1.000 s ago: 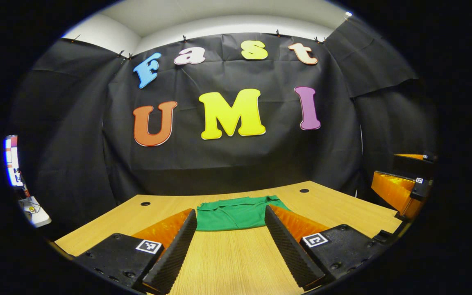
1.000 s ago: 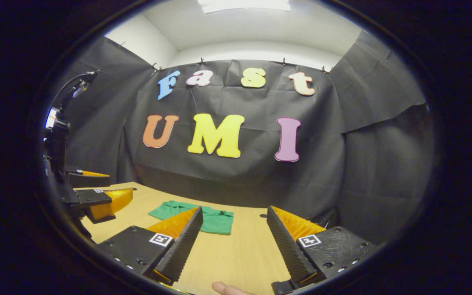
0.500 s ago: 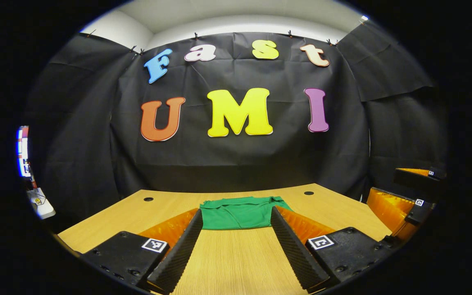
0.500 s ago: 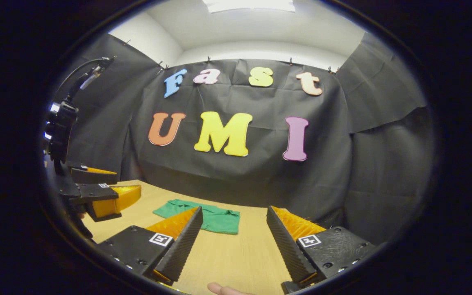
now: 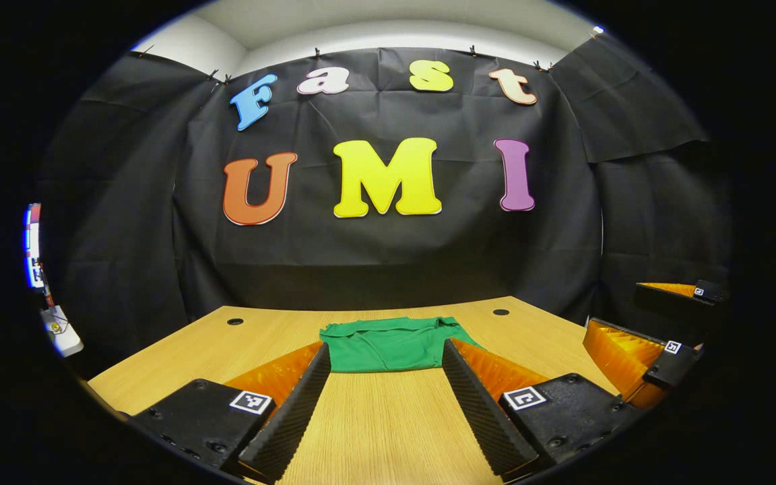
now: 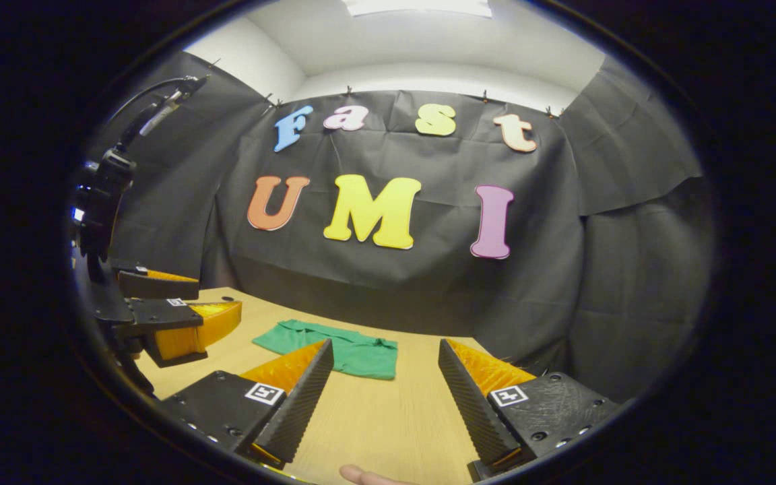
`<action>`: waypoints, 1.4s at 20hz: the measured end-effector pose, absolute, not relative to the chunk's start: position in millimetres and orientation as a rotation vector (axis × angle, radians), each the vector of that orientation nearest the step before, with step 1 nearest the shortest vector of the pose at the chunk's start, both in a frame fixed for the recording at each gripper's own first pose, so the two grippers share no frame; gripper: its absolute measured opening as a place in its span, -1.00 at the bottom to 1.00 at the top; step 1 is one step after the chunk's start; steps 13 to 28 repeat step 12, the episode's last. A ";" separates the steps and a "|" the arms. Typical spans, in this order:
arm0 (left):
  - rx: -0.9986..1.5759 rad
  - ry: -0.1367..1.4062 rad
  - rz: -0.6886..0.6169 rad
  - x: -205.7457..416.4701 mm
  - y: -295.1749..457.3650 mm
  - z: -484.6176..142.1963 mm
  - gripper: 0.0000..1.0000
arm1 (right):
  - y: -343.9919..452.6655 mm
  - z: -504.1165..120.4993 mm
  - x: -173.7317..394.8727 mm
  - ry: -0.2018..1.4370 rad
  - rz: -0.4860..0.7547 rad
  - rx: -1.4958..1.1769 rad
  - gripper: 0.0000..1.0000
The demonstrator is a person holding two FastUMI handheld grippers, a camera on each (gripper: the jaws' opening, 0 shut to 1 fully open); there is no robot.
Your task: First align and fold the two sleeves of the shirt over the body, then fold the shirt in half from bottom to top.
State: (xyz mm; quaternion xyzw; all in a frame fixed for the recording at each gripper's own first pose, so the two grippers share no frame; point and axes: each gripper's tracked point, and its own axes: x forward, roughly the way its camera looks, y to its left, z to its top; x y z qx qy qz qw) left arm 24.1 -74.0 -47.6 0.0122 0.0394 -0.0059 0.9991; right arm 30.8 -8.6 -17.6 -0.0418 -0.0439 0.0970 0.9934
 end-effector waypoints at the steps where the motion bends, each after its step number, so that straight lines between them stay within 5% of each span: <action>1: 0.026 0.085 -0.013 25.1 -74.8 -49.5 1.00 | -9.0 -18.8 33.1 -0.083 0.194 -0.080 0.90; 28: 0.019 0.083 -0.024 25.2 -81.2 -51.8 1.00 | -5.7 -22.2 34.2 -0.080 0.200 -0.083 0.93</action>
